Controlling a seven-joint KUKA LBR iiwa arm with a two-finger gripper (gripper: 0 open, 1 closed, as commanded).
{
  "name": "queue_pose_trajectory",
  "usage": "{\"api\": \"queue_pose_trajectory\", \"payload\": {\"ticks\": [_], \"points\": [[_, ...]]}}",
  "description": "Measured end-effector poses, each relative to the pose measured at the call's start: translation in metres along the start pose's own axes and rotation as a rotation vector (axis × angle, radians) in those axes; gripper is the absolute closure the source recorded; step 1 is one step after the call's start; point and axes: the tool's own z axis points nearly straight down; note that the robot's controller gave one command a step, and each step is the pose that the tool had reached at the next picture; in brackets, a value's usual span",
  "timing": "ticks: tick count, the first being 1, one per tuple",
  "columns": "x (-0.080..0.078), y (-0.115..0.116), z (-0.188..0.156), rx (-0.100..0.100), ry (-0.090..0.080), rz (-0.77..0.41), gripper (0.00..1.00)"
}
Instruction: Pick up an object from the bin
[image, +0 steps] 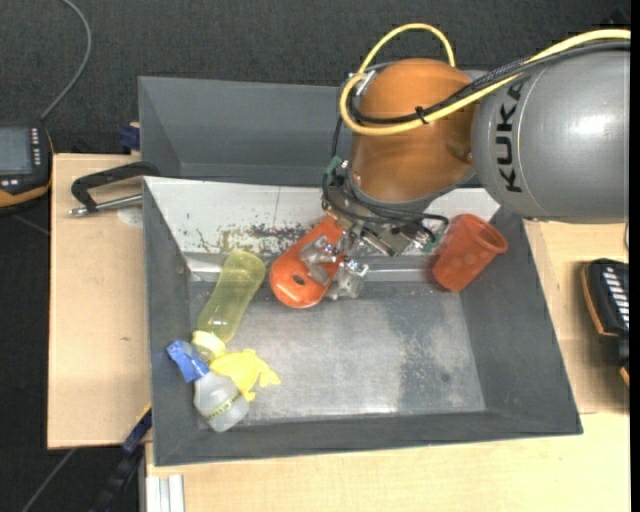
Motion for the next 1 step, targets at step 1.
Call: {"api": "queue_pose_trajectory", "payload": {"ticks": [1], "points": [[-0.0094, 0.0107, -0.0489, 0.004, -0.005, -0.015, 1.0]]}}
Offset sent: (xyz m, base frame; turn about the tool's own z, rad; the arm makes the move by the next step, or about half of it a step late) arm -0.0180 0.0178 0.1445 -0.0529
